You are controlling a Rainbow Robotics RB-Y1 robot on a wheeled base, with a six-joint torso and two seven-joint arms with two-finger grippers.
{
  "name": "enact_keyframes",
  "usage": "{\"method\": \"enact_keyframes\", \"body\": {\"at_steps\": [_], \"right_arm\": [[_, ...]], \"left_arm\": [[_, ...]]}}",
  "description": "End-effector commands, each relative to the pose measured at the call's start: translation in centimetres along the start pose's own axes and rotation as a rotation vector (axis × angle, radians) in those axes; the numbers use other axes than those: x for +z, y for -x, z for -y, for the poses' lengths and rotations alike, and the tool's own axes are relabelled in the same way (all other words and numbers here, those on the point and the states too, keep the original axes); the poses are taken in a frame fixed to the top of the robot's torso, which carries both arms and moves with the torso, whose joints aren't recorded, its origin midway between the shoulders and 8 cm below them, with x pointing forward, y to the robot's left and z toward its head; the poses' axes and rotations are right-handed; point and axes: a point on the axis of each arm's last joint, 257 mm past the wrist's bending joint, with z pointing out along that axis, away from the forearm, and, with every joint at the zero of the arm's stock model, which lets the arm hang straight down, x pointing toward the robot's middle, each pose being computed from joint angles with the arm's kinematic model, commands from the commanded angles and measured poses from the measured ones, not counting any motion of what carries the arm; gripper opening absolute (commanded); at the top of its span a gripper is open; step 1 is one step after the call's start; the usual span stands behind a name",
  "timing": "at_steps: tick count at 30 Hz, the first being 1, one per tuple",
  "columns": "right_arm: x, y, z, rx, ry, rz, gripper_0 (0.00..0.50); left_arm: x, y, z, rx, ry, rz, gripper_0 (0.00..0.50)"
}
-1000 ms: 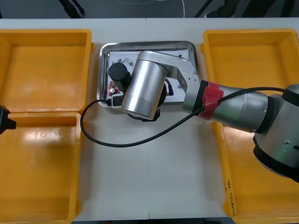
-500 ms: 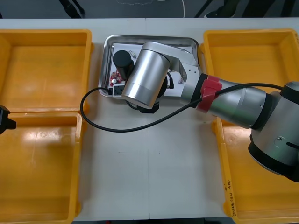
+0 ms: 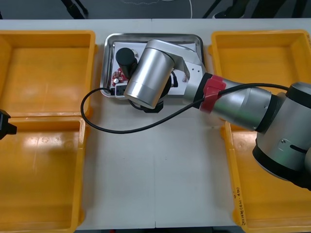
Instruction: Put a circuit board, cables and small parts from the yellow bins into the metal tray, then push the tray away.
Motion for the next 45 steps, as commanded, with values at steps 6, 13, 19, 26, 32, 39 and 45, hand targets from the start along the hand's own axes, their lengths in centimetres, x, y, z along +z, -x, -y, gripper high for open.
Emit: {"method": "enact_keyframes", "body": {"at_steps": [6,13,19,26,32,39,45], "right_arm": [[-2.7,3.4,4.4,-0.04,-0.079,0.058,0.0],[-2.7,3.4,5.6,-0.053,-0.097,0.055,0.0],[-2.6,3.3,6.4,-0.065,-0.11,0.054,0.0],[-2.4,2.9,7.0,-0.074,-0.121,0.051,0.0],[-2.2,2.8,7.6,-0.078,-0.131,0.059,0.0],[-2.1,3.0,7.6,-0.084,-0.135,0.064,0.0],[-2.1,2.9,7.7,-0.091,-0.135,0.063,0.0]], "left_arm": [[-1.3,0.1,-2.0,0.029,0.061,0.018,0.5],[-1.3,0.1,-2.0,0.029,0.061,0.018,0.5],[-1.3,0.1,-2.0,0.029,0.061,0.018,0.5],[-1.3,0.1,-2.0,0.029,0.061,0.018,0.5],[-1.3,0.1,-2.0,0.029,0.061,0.018,0.5],[-1.3,0.1,-2.0,0.029,0.061,0.018,0.5],[-1.3,0.1,-2.0,0.029,0.061,0.018,0.5]]}}
